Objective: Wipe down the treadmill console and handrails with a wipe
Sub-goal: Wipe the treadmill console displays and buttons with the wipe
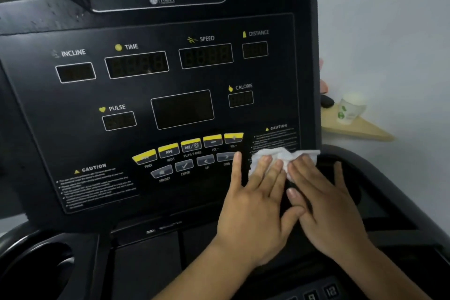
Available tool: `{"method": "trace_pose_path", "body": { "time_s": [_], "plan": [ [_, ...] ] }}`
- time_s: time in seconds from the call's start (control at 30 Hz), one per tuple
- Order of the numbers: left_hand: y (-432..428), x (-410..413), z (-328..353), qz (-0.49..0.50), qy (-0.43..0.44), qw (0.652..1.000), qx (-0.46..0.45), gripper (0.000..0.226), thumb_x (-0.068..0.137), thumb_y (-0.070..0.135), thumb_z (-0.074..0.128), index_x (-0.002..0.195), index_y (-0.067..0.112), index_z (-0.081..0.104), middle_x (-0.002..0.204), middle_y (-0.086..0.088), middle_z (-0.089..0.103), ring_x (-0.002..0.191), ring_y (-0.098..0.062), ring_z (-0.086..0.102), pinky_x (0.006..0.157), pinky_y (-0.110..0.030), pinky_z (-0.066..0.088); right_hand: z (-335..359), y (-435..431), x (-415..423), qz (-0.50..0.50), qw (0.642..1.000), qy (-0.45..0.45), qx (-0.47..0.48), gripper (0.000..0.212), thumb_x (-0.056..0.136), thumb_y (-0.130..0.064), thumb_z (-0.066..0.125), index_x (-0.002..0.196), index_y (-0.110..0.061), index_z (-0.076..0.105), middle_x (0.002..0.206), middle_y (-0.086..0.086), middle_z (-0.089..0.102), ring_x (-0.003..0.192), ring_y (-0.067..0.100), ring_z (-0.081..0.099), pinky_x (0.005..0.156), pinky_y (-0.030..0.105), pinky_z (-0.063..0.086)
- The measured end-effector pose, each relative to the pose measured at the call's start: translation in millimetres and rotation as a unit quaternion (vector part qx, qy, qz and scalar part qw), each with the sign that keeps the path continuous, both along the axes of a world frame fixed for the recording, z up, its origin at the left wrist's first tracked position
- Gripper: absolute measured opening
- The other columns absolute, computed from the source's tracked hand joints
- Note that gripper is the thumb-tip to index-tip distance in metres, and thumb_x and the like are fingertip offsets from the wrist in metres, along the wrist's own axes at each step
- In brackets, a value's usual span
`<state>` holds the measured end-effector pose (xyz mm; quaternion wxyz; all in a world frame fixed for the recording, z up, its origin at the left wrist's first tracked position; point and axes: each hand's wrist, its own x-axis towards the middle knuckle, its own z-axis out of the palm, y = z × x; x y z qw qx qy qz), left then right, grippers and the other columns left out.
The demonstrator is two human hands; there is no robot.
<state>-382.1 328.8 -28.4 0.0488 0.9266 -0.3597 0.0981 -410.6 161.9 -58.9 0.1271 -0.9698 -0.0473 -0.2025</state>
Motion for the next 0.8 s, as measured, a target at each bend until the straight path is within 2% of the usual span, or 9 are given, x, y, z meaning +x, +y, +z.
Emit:
{"method": "trace_pose_path", "body": {
  "time_s": [0.07, 0.2, 0.27, 0.33, 0.47, 0.57, 0.63, 0.7, 0.8],
  "plan": [
    [-6, 4, 3, -0.009, -0.014, 1.0, 0.015, 0.066, 0.101, 0.056, 0.017, 0.147, 0.014, 0.039, 0.152, -0.002, 0.039, 0.147, -0.019, 0.022, 0.116, -0.061, -0.003, 2, -5, 3, 0.001, 1.0, 0.004, 0.014, 0.054, 0.097, -0.04, 0.029, 0.139, -0.013, 0.049, 0.148, 0.0, 0.042, 0.142, 0.011, 0.026, 0.116, 0.057, 0.012],
    [-31, 22, 22, -0.013, -0.045, 0.998, 0.047, 0.063, 0.102, 0.052, 0.007, 0.153, 0.016, 0.018, 0.161, 0.002, 0.017, 0.15, -0.017, -0.001, 0.112, -0.061, -0.017, 18, -20, 23, -0.041, 0.999, 0.003, 0.031, 0.05, 0.102, -0.033, 0.026, 0.147, -0.013, 0.035, 0.156, -0.001, 0.027, 0.145, 0.002, 0.009, 0.119, 0.045, -0.002],
    [-34, 17, 18, -0.012, -0.029, 0.999, 0.043, 0.064, 0.102, 0.051, 0.007, 0.153, 0.015, 0.02, 0.16, 0.0, 0.02, 0.15, -0.018, 0.0, 0.113, -0.061, -0.016, 14, -18, 18, -0.04, 0.998, -0.024, 0.052, 0.047, 0.1, -0.028, 0.036, 0.143, -0.01, 0.041, 0.151, 0.0, 0.03, 0.141, -0.011, -0.005, 0.115, 0.051, 0.011],
    [-28, 6, 9, -0.02, -0.014, 0.998, 0.05, 0.065, 0.102, 0.052, 0.008, 0.151, 0.015, 0.027, 0.157, -0.001, 0.028, 0.149, -0.019, 0.007, 0.114, -0.06, -0.015, 2, -16, 5, -0.016, 0.996, -0.053, 0.065, 0.044, 0.096, -0.025, 0.044, 0.135, -0.004, 0.051, 0.143, 0.002, 0.034, 0.136, -0.017, -0.012, 0.105, 0.055, 0.021],
    [-30, 12, 15, -0.024, -0.032, 0.997, 0.061, 0.068, 0.101, 0.056, 0.007, 0.151, 0.017, 0.028, 0.157, 0.001, 0.028, 0.148, -0.015, 0.014, 0.114, -0.06, -0.016, 8, -22, 10, -0.014, 0.996, -0.017, 0.09, 0.052, 0.098, -0.038, 0.034, 0.142, -0.011, 0.043, 0.149, 0.0, 0.032, 0.135, -0.018, -0.006, 0.111, 0.045, 0.02],
    [-29, 18, 23, -0.015, -0.032, 0.999, 0.04, 0.067, 0.101, 0.056, 0.007, 0.151, 0.017, 0.028, 0.158, 0.002, 0.027, 0.149, -0.014, 0.012, 0.114, -0.061, -0.013, 20, -19, 19, -0.025, 0.996, -0.036, 0.083, 0.049, 0.099, -0.032, 0.038, 0.141, -0.009, 0.044, 0.15, 0.001, 0.033, 0.139, -0.003, 0.008, 0.107, 0.049, 0.03],
    [-16, 10, 13, -0.015, -0.008, 1.0, 0.025, 0.067, 0.101, 0.057, 0.013, 0.147, 0.017, 0.04, 0.152, 0.001, 0.04, 0.147, -0.016, 0.022, 0.116, -0.062, -0.004, 8, -10, 9, -0.001, 0.998, -0.023, 0.061, 0.05, 0.098, -0.035, 0.033, 0.136, -0.007, 0.051, 0.147, 0.003, 0.036, 0.141, 0.001, 0.012, 0.11, 0.049, 0.023],
    [0, 0, 3, -0.024, 0.001, 1.0, 0.015, 0.064, 0.102, 0.057, 0.02, 0.143, 0.017, 0.048, 0.146, 0.001, 0.048, 0.144, -0.016, 0.03, 0.116, -0.062, 0.004, -3, -1, -7, 0.03, 0.999, 0.019, 0.034, 0.054, 0.098, -0.039, 0.029, 0.135, -0.008, 0.054, 0.145, 0.006, 0.046, 0.142, 0.009, 0.025, 0.115, 0.046, 0.022],
    [13, 8, 6, -0.014, -0.022, 0.999, 0.034, 0.062, 0.102, 0.056, 0.02, 0.146, 0.019, 0.042, 0.15, 0.002, 0.043, 0.145, -0.014, 0.027, 0.116, -0.063, 0.003, 6, 2, 5, 0.034, 0.999, 0.015, 0.006, 0.054, 0.099, -0.038, 0.027, 0.136, -0.008, 0.052, 0.145, 0.006, 0.047, 0.141, 0.013, 0.029, 0.116, 0.048, 0.02]
  ]
}}
